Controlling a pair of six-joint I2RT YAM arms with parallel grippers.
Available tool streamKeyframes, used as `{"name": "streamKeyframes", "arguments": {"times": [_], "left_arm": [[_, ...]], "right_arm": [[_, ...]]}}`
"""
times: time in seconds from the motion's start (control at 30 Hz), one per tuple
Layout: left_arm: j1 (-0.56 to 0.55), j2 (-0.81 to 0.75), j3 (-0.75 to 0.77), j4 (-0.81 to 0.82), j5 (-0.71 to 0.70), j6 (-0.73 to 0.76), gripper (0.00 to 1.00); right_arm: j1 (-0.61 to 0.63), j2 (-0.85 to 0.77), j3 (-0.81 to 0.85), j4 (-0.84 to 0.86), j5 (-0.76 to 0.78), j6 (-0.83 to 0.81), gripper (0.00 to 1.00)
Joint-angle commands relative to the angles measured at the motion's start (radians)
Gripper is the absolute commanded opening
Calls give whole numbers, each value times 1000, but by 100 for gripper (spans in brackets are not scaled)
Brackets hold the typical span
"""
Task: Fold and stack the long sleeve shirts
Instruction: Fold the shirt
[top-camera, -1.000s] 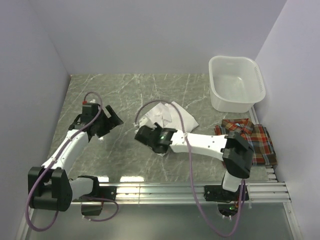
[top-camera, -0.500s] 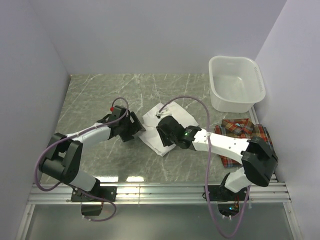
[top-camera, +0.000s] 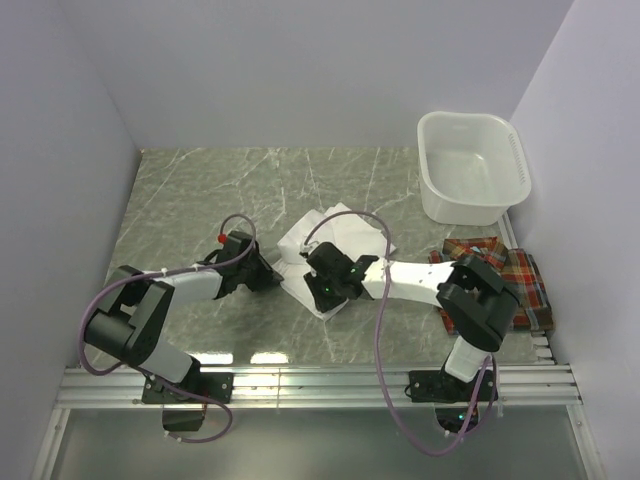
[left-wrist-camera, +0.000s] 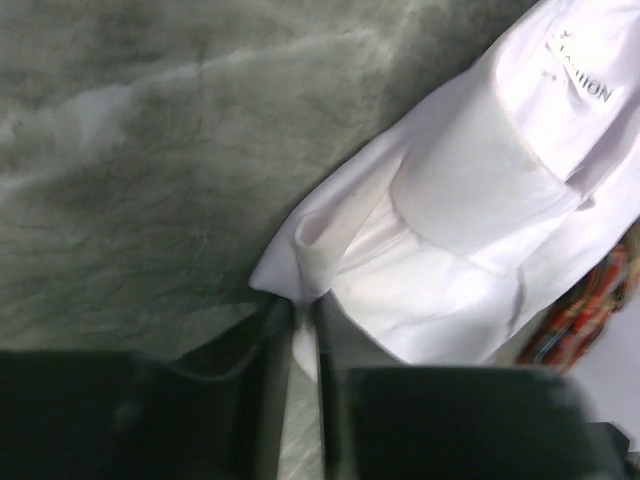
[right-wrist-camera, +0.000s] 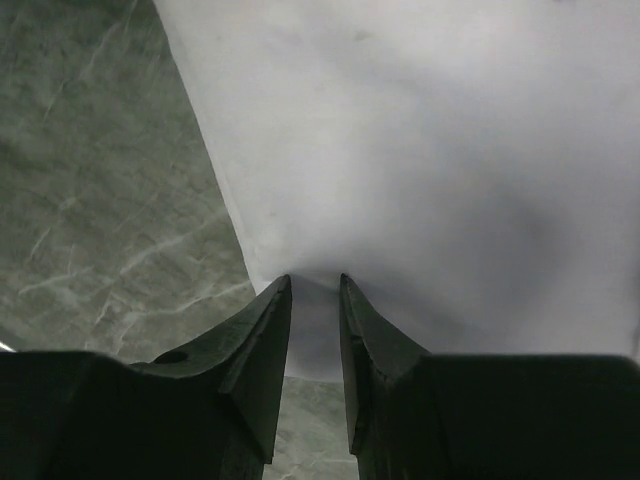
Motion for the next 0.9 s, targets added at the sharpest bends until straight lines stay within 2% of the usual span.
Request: {"name": "streamKeyframes", "arguments": {"times": [0.0,0.07,0.33,0.47,0.57,0.6,0.7,0.73,0.77,0.87], "left_arm": [[8,20,-79,63,-5,-13,13],[32,16,-116,91,8,-16,1],[153,5,-170,117,78,30,1],[224,48,-38,-13,23,161,2],[265,99,66,-91,26,238,8],[270,108,89,-117,16,251,10],[276,85,154,-147,2,275,27],[276,74,166,-173,-6,280,39],[276,59,189,-191,-18,286,61],[276,-35,185,-249,-43,279,82]], "right_arm": [[31,20,9,-21,-91,-32,33],[42,39,26,-41,-97,-47,33],[74,34,59,-82,-136,-81,33],[70,-29,97,-119,-71,-89,34],[38,-82,147,-156,0,-92,40],[22,-105,157,-160,16,-86,45],[-73,-138,177,-157,61,-55,55],[-111,-150,178,-154,47,-31,57],[-151,-158,178,-144,-2,-18,58],[-289,-188,149,-81,-54,43,58]]}}
